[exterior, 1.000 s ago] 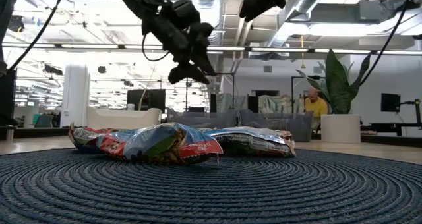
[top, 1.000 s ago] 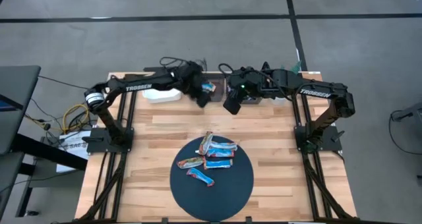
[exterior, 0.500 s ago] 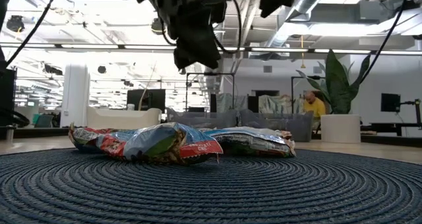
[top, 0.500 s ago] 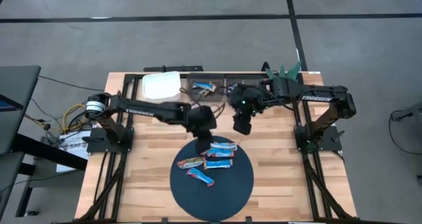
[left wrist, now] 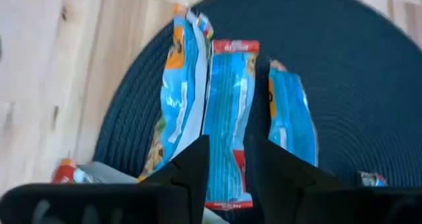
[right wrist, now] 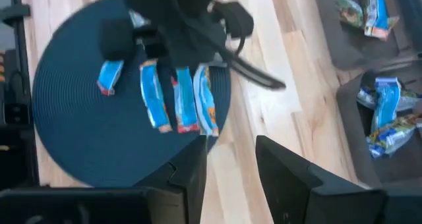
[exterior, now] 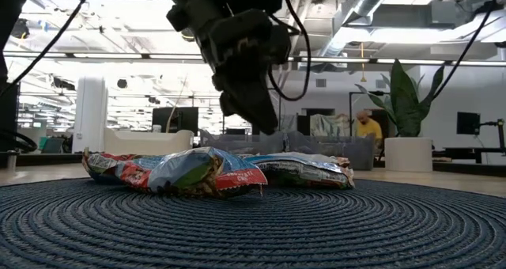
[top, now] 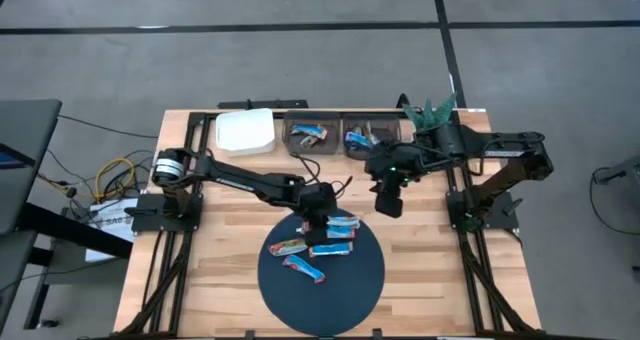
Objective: Pick and place Granola Bars by type
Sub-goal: Put the orange granola bar into the left black transparent bin
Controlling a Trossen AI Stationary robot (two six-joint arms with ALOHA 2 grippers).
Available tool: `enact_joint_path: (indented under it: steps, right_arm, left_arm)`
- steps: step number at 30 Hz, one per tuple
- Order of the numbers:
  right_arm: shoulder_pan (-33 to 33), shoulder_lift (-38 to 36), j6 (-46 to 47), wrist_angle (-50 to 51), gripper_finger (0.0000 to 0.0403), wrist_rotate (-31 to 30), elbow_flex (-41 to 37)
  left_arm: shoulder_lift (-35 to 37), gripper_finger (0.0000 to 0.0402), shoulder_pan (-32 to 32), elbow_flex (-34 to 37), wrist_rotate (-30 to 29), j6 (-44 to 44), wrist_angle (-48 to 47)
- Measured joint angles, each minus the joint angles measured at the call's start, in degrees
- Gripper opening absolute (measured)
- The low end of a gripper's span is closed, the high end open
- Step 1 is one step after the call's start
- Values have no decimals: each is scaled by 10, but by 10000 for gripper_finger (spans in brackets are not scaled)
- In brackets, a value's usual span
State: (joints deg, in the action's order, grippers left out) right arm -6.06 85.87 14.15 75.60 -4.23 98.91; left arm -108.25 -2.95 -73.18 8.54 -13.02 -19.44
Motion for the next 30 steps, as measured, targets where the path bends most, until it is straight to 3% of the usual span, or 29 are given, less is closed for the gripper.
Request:
enact_joint_path:
  steps: [5, 10, 23, 30]
  right_arm:
    - [-10, -10, 0, 52, 123, -2, 0]
    - [-32, -17, -5, 21, 123, -2, -25]
    - [-83, -259, 102, -250, 122, -1, -375]
    - [-107, -328, 163, -295, 122, -3, -467]
  left_arm:
    - [-8, 146, 6, 0, -17, 2, 8]
    - [-8, 187, 12, 0, -54, 27, 12]
    - [-22, 199, 16, 0, -16, 31, 23]
    - [-49, 188, 18, -3, -21, 50, 16]
